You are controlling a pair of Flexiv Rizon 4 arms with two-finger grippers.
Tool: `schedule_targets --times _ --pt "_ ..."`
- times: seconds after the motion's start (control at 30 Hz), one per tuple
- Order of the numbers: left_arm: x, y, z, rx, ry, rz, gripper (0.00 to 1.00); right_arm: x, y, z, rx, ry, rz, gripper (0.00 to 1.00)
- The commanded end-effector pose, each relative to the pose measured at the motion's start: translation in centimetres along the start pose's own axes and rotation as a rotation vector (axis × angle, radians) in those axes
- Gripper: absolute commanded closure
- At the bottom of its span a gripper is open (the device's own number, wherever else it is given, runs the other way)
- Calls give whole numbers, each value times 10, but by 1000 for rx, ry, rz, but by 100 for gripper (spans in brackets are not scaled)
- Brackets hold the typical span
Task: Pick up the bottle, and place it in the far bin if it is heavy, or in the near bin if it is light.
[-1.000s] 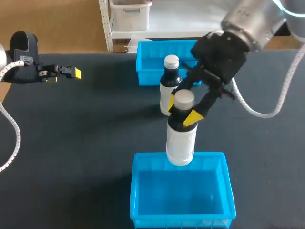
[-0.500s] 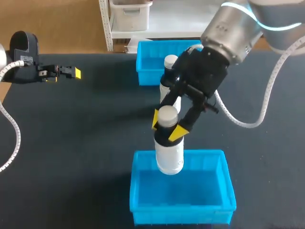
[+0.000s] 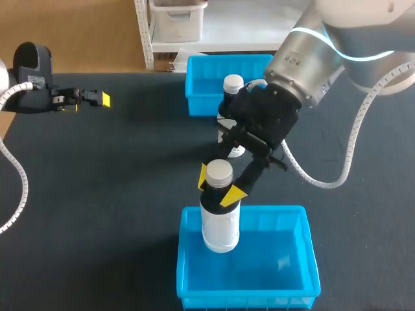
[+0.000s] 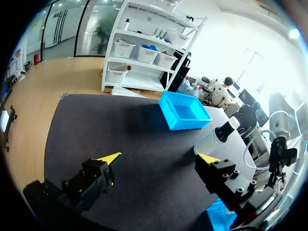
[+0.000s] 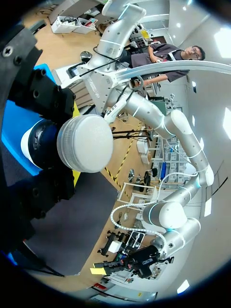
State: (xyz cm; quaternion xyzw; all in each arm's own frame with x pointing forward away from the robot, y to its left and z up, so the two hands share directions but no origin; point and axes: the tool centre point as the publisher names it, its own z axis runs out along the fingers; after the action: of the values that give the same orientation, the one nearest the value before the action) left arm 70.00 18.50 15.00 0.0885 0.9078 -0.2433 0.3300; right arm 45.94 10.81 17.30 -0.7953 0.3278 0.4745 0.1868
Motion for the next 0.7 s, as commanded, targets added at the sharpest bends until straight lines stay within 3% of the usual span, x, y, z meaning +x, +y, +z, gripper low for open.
schedule_targets --times 0.03,0.37,0.7 --pt "0 0 0 0 0 0 0 -6 3 7 -1 12 -7 100" --pt "0 0 0 0 0 0 0 -10 11 21 -28 13 -41 100" --pt "0 0 0 0 0 0 0 -1 15 36 -65 2 -67 100"
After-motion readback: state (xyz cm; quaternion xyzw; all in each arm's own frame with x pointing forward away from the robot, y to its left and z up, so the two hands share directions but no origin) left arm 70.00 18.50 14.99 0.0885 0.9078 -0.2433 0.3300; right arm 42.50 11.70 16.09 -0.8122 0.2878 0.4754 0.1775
